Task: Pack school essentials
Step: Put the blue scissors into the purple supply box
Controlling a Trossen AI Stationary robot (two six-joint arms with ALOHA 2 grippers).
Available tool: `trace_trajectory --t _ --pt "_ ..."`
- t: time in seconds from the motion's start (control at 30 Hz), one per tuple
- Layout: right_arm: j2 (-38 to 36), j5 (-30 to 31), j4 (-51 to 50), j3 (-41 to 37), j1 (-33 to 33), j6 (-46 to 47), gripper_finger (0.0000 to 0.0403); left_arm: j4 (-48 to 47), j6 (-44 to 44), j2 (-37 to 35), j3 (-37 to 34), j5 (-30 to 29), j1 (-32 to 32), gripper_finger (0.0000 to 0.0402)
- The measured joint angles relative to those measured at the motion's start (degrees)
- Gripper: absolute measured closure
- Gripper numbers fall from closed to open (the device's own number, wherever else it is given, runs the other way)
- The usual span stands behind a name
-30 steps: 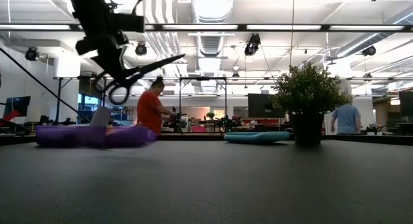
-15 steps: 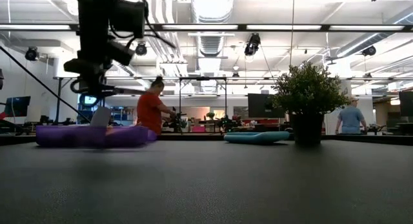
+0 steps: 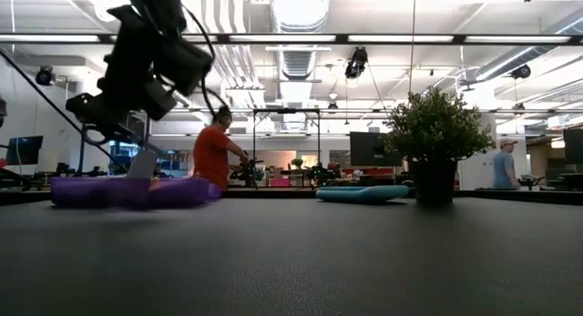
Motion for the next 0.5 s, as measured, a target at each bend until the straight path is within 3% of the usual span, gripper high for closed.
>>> trace_trajectory --t 0.27,0.5 --pt "0.02 0.00 -0.36 0.00 0.00 -0.21 0.0165 -0.35 -0.05 8.89 0.65 -0.01 0.02 0.0385" --pt "0.02 0.00 -0.57 0.06 0.00 -0.71 0.0166 0.17 -0.12 11.40 2.04 0.36 0.02 0.0381"
